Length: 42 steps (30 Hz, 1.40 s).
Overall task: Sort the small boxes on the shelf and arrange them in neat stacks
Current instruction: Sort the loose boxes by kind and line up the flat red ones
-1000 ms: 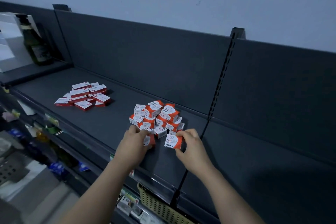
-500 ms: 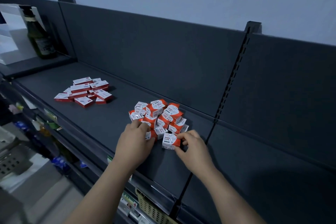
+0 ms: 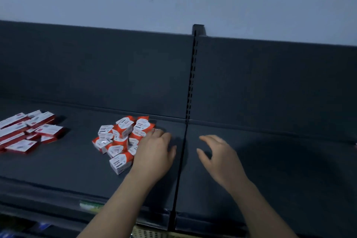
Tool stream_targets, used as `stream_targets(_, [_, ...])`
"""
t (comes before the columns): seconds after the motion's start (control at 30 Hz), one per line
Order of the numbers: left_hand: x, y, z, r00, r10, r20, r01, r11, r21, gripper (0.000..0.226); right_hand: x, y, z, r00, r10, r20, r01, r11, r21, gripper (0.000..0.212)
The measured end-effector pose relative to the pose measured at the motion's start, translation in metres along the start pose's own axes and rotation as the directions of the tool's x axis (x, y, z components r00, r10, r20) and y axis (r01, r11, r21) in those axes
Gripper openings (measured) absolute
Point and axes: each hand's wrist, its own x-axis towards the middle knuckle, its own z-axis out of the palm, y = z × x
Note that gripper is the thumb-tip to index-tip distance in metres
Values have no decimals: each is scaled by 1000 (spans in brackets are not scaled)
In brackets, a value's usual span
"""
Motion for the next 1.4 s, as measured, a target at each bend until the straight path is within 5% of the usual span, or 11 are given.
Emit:
stream_targets(0.43, [6,145,42,888,449,99,-420,880,-220,37,-118,79,-97,897,380,-227,-417,896,-149,42])
stream_targets(0.97, [36,365,120,799,553,236,-498,829,-256,41,-193,247,-228,787,538,-302,-608,759,-231,43])
stream_targets(1.4, [102,463,191,672,649,356,-593,760,-265,42,-186,346,-262,742,622,-251,-670,709,-221,42])
